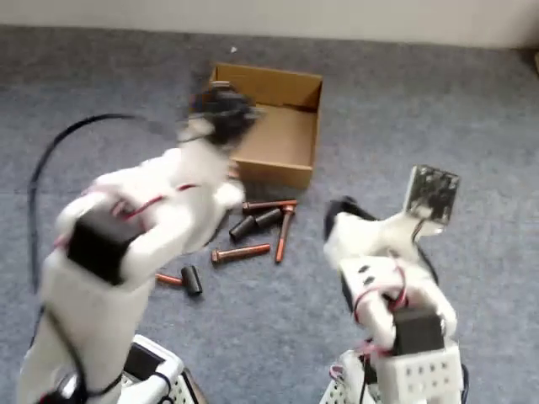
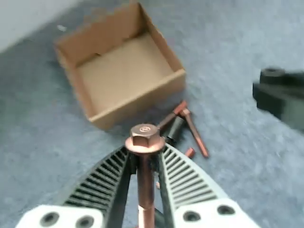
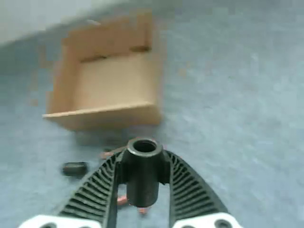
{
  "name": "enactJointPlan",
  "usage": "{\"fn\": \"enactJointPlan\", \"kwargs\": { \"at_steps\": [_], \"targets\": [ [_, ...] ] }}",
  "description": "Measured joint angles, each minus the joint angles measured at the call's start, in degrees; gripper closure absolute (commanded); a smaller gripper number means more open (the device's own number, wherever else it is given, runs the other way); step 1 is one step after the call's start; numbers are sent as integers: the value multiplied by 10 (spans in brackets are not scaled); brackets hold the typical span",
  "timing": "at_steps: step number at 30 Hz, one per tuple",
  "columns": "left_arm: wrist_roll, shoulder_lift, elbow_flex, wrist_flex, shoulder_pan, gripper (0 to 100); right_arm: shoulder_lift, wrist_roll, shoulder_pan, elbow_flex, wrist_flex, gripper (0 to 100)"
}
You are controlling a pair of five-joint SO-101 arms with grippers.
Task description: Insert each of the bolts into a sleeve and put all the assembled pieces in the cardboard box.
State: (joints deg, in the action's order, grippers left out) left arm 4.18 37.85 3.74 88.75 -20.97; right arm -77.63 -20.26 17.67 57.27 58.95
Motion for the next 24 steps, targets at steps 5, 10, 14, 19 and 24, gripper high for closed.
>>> {"fn": "enactJointPlan", "kwargs": {
  "at_steps": [5,10,14,19,24],
  "targets": [
    [-14,145,95,-68,38,995,-100,2,127,77,-88,993],
    [-51,292,207,-155,40,995,-142,94,239,177,-167,993],
    [-79,404,301,-227,40,995,-172,131,305,233,-200,993],
    [-110,522,412,-296,40,995,-220,194,377,249,-207,993],
    [-139,612,502,-329,38,995,-246,222,402,249,-207,993]
  ]
}}
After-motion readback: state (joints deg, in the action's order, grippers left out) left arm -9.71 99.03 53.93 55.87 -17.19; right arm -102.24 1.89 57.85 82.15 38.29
